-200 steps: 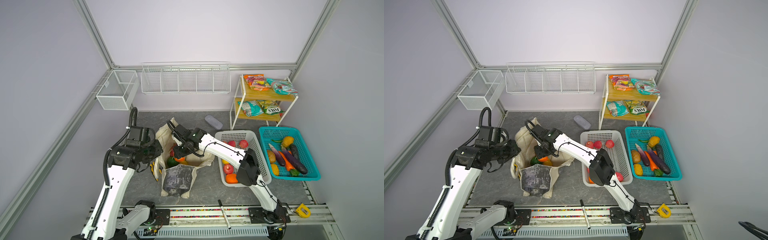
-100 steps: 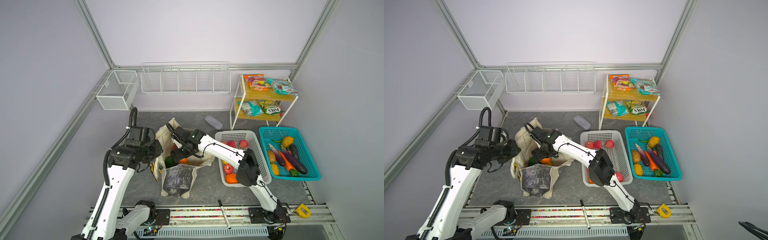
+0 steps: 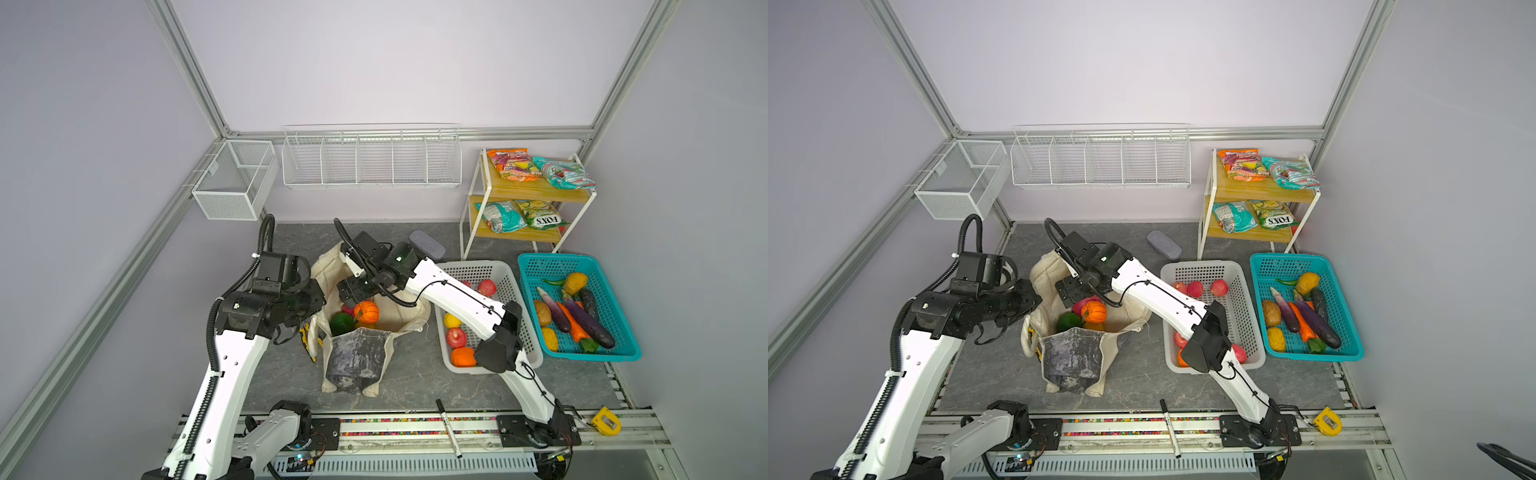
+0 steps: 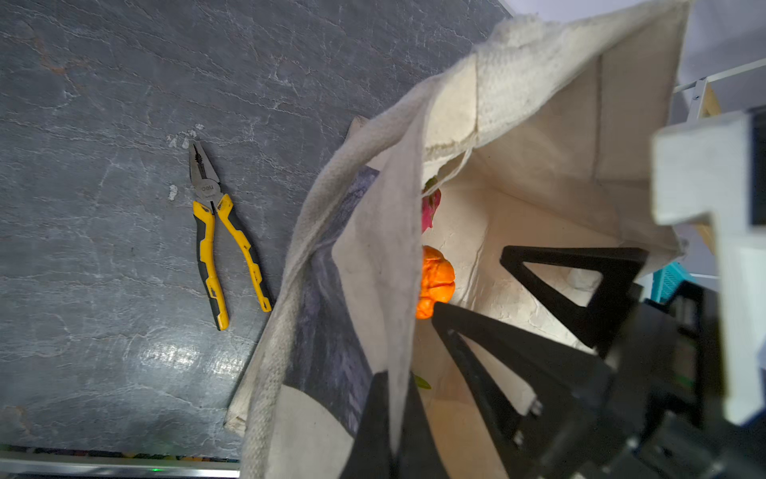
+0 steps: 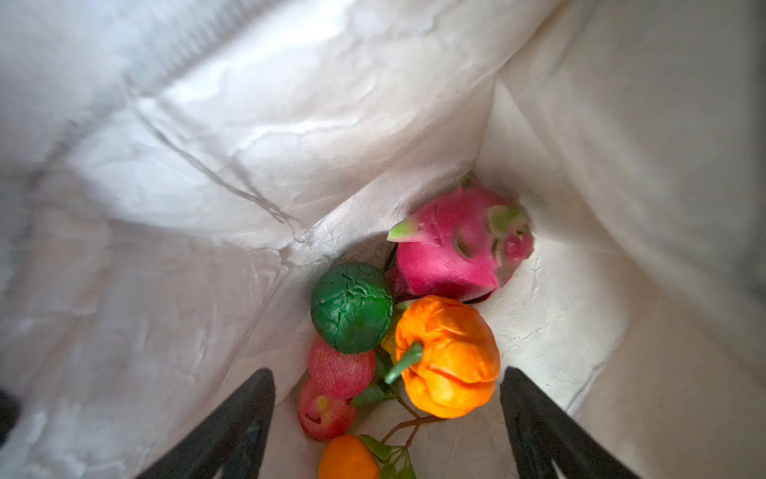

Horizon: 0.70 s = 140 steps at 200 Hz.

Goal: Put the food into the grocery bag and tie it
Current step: 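Move the right gripper back over the teal vegetable basket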

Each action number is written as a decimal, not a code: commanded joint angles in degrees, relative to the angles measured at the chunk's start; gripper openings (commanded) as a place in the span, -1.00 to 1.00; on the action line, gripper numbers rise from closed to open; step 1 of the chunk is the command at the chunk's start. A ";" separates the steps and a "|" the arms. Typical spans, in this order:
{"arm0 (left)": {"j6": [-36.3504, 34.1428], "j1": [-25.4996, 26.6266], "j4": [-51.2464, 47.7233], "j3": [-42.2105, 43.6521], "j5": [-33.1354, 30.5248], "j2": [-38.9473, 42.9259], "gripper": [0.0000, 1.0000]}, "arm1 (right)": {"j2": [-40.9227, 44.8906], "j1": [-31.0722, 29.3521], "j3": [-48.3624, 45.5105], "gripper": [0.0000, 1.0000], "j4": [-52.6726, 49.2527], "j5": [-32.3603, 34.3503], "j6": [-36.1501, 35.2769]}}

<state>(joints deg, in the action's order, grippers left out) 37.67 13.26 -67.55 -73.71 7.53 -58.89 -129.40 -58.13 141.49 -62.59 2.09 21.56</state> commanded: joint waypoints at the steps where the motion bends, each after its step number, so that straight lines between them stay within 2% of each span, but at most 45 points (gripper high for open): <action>1: 0.03 0.28 0.66 0.67 -0.23 0.75 -1.00 | 5.41 1.62 1.24 0.75 -2.13 3.13 -1.35; 75: 0.13 0.28 1.19 0.24 0.04 0.18 -1.00 | 18.08 8.26 -2.00 0.76 -3.21 13.29 -1.07; 110: -0.05 0.28 1.01 0.09 0.12 0.21 -1.00 | 27.21 13.55 -12.03 0.76 -2.28 18.67 -1.17; 140: -0.14 0.28 1.02 0.15 0.20 0.31 -1.00 | 38.47 19.52 -25.26 0.76 1.91 21.62 -0.58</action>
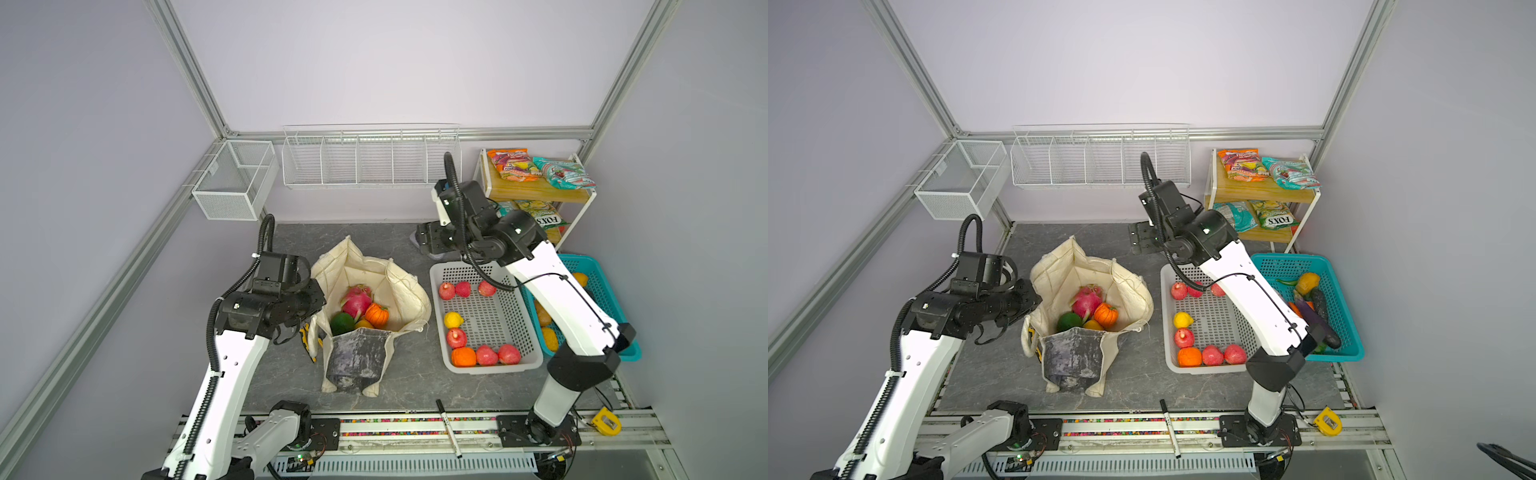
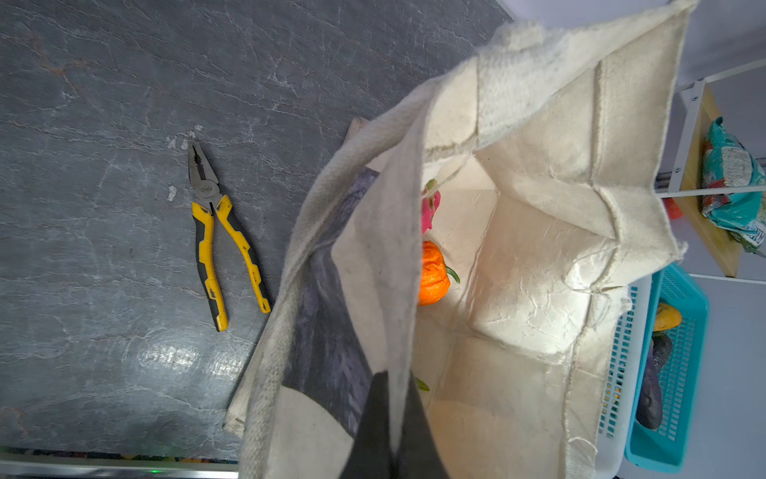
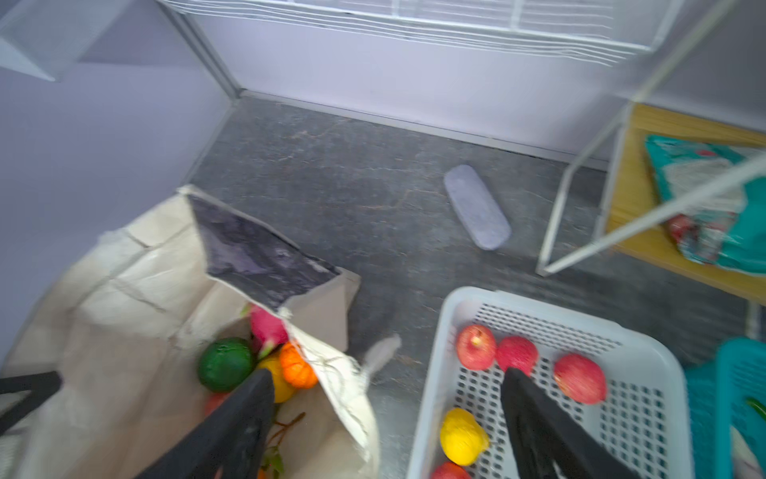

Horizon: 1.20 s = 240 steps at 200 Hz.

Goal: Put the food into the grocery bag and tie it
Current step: 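Move the right gripper back over the teal vegetable basket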

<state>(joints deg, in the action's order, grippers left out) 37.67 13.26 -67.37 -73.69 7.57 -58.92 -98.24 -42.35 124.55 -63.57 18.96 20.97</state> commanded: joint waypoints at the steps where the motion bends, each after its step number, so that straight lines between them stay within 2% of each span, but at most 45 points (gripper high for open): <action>1: -0.14 0.28 0.84 0.13 0.16 0.31 -1.00 | 7.77 3.84 -8.82 0.76 3.13 4.85 0.02; 27: -0.14 0.26 0.84 0.21 0.33 0.39 -1.00 | 17.93 9.88 -20.97 0.76 7.36 6.97 2.10; 64: -0.21 0.28 0.93 0.41 0.59 0.38 -1.00 | 26.68 22.42 -32.05 0.75 5.13 6.66 4.92; 107: -0.13 0.28 0.84 0.99 0.73 0.56 -1.00 | 32.43 40.98 -43.07 0.75 6.18 -3.02 4.69; 146: -0.50 0.28 -0.60 -0.65 0.13 0.24 -1.00 | 30.52 53.76 -47.87 0.76 5.63 -12.88 6.57; 217: -0.03 0.28 0.05 0.36 0.07 1.10 -1.00 | 21.31 62.09 -53.23 0.77 8.09 -20.59 10.35; 240: -0.03 0.23 0.14 0.60 0.07 1.42 -1.00 | 17.93 64.63 -53.88 0.80 8.29 -23.42 9.52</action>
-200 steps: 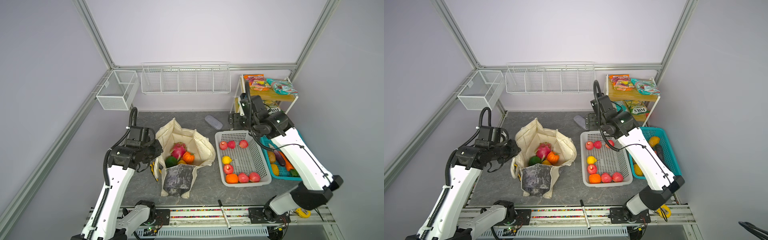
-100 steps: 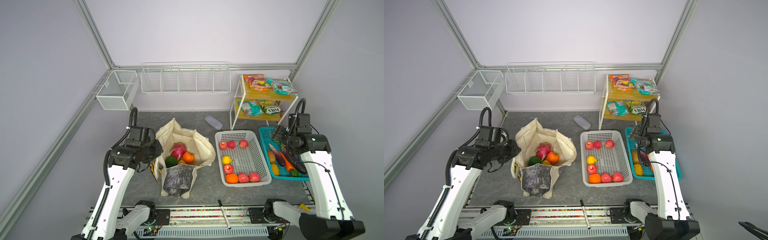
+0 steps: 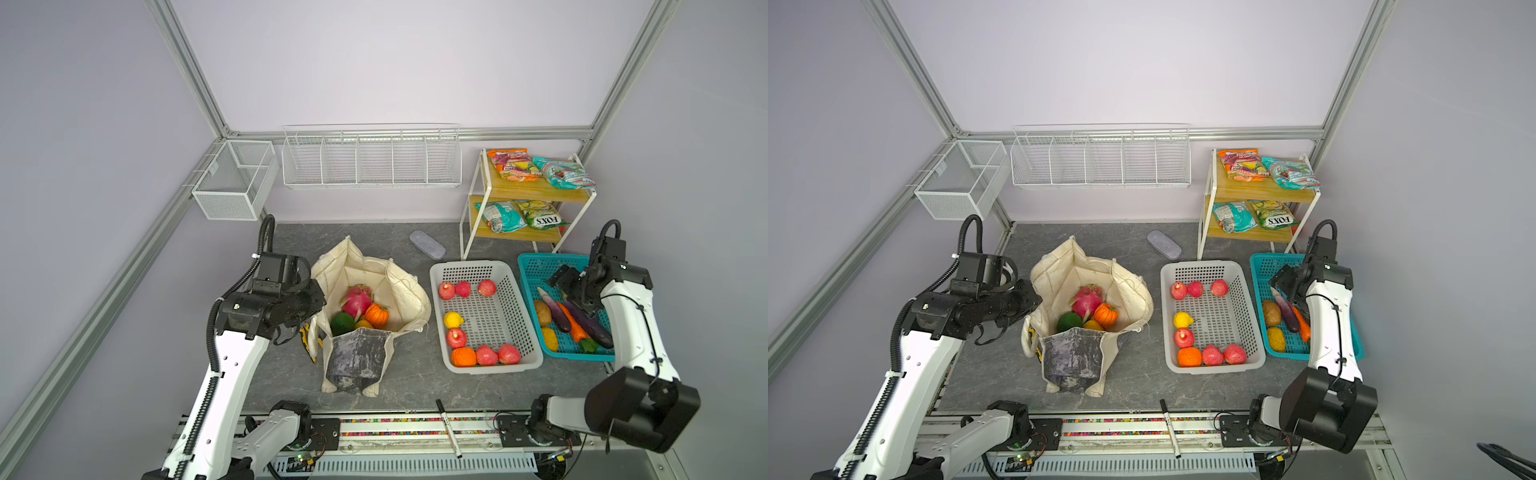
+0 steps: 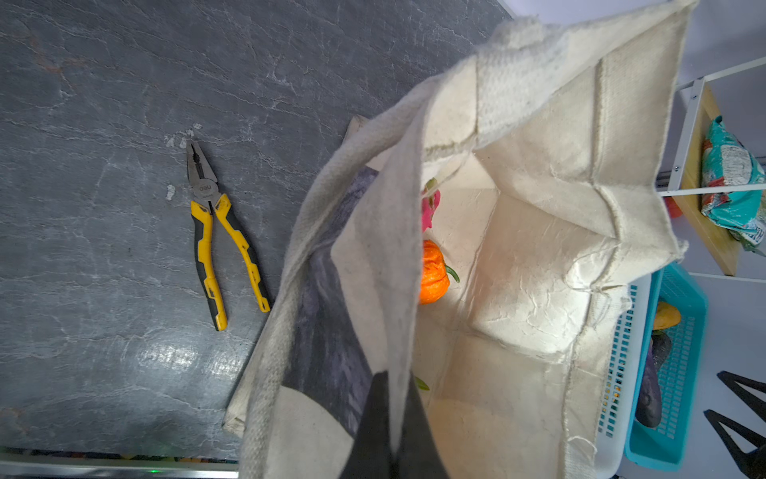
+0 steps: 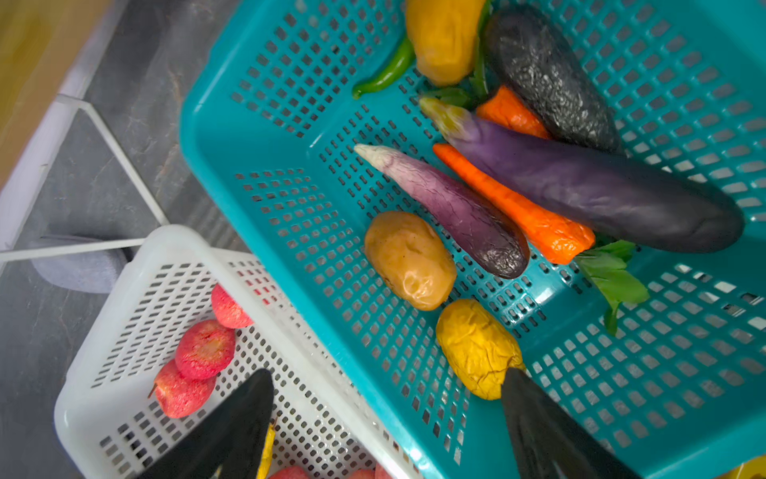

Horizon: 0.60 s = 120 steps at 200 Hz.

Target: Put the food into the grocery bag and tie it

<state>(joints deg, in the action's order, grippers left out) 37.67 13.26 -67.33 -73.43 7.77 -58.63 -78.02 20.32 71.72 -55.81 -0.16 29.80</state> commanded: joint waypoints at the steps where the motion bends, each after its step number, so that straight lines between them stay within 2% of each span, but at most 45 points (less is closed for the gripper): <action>1: -0.04 0.26 0.05 0.37 -0.12 1.19 -1.00 | -2.43 2.03 -1.06 0.80 0.53 -4.31 0.61; 48: 0.21 0.28 0.45 1.18 -0.21 2.08 -1.00 | -6.08 4.23 -3.11 0.92 3.31 -6.34 -1.63; 120: 0.89 0.28 0.36 2.61 -0.49 3.89 -1.00 | -10.98 6.38 -4.57 1.00 6.05 -9.68 -6.71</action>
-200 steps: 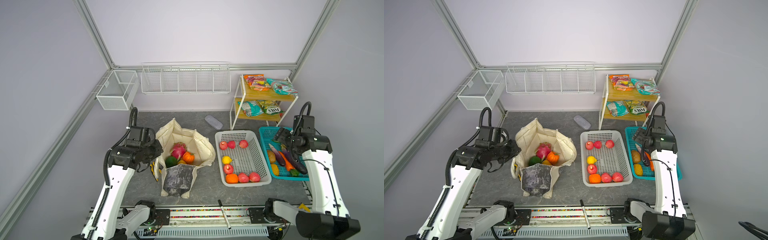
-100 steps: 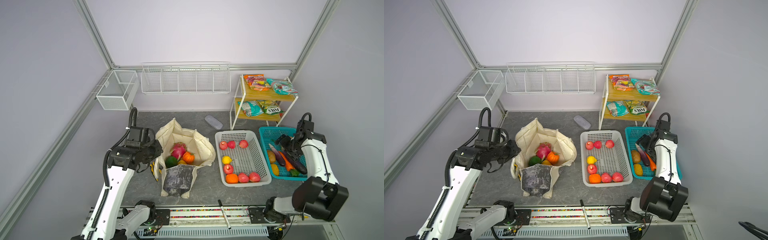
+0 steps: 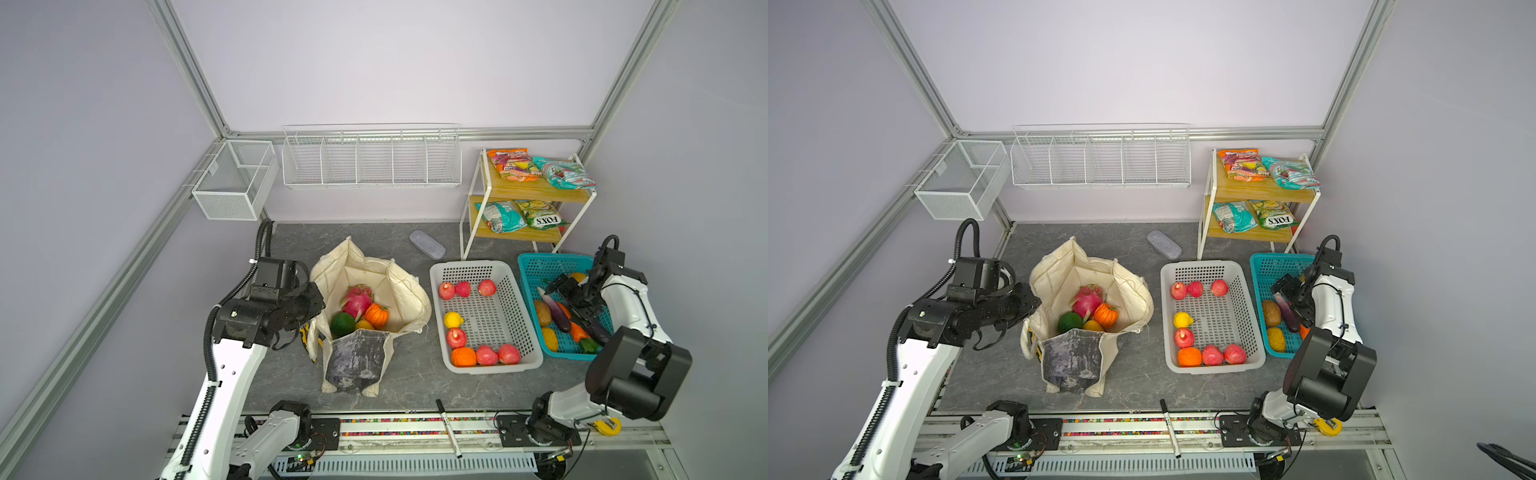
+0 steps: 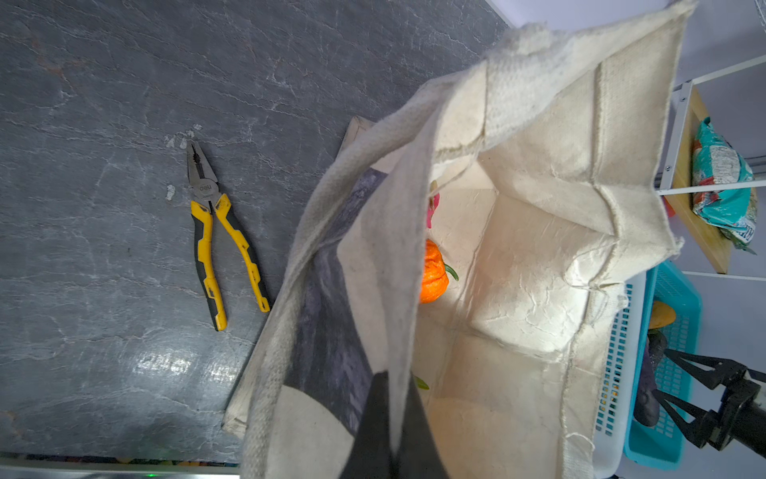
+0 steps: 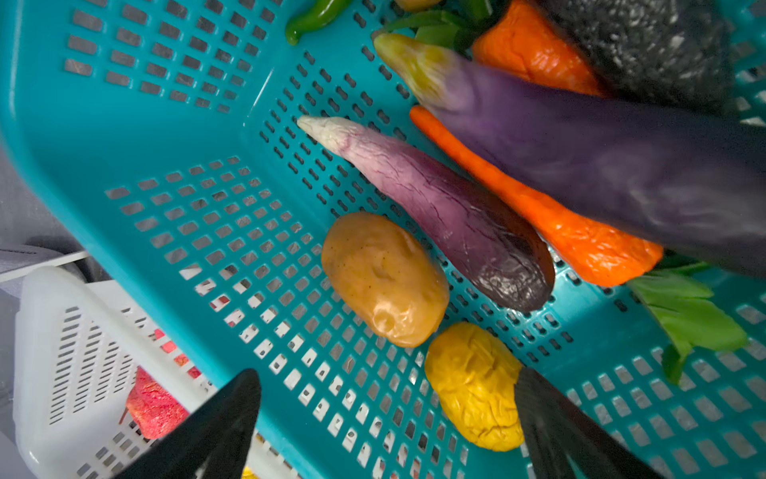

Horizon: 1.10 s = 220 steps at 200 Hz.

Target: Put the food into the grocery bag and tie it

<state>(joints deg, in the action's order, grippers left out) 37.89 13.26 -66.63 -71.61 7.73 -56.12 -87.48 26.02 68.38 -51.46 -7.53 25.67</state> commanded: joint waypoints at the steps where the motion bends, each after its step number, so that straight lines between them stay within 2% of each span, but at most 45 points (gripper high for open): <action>1: 0.68 0.28 -0.34 0.83 -0.49 1.41 -1.00 | -1.58 0.69 -1.23 1.00 1.71 -2.31 -2.61; 132: 0.98 0.28 0.27 2.58 -0.39 2.40 -1.00 | -6.34 0.28 -3.34 0.95 3.85 -2.23 -1.85; 220: 0.66 0.28 0.27 3.54 -0.34 2.92 -1.00 | -8.34 -1.21 -4.24 0.79 4.24 -1.70 -0.80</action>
<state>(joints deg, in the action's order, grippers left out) 38.54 13.26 -65.39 -69.08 7.40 -54.15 -94.85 25.23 64.86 -47.66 -9.43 24.23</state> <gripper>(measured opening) 0.051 0.900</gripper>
